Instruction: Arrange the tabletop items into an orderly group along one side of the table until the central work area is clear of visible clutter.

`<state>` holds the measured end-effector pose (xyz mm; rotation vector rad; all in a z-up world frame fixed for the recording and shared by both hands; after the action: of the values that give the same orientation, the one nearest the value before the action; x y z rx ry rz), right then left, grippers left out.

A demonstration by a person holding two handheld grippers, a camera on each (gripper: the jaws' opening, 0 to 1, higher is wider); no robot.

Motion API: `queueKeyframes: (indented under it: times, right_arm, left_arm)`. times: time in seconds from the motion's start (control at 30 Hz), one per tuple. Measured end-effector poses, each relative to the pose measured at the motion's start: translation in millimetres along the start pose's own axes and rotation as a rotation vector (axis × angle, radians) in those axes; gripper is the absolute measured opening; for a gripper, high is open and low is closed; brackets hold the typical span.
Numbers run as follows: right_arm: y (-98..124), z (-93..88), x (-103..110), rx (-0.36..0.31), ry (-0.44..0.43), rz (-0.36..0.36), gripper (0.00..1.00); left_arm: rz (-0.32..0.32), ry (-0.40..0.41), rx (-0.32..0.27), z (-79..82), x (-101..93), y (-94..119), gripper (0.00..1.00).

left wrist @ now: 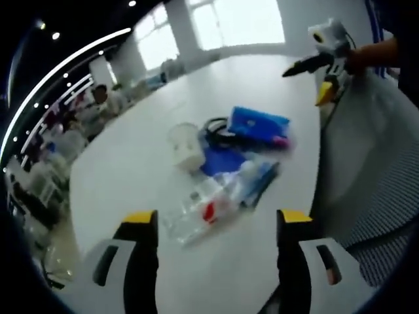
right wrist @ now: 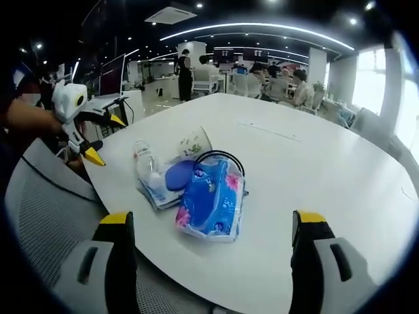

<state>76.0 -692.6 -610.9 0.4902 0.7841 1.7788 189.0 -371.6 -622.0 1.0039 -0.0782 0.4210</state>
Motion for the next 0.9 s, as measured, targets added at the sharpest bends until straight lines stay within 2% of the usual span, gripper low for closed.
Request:
queueKeyframes:
  times: [0.1,0.33,0.57,0.73,0.9]
  right_arm:
    - [-0.3,-0.4,0.8,0.004,0.000,0.004,1.00]
    - [-2.7,-2.5,2.8,0.023,0.012,0.018,1.00]
    - [-2.4,-2.7,2.9,0.020,-0.014,0.034,1.00]
    - [-3.1,-4.2,2.8,0.030,-0.021,0.041,1.00]
    - [-3.6,-5.1,3.0,0.037,-0.018,0.043,1.00]
  left_arm:
    - [-0.006,-0.037,0.009,2.3,3.2,-5.7,0.64]
    - [-0.029,-0.114,0.044,7.0,11.7,-19.8,0.61]
    - [-0.086,-0.226,0.118,12.2,16.7,-37.2,0.60]
    - [-0.127,-0.329,0.214,10.7,23.3,-49.2,0.58]
    - [-0.150,-0.407,0.267,14.8,30.6,-57.7,0.56]
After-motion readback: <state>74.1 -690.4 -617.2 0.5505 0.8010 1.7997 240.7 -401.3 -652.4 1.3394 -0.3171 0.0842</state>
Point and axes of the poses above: the point that each gripper's makers call its tool centre point, and the gripper's own axes: y roughly backward along the fingers, x roughly to its left, z roughly out of its top, the point moved 8 cm from there along y, roughly backward along the fingers, and after that the axes turned 12 degrees about x, right-handed, at the moved point
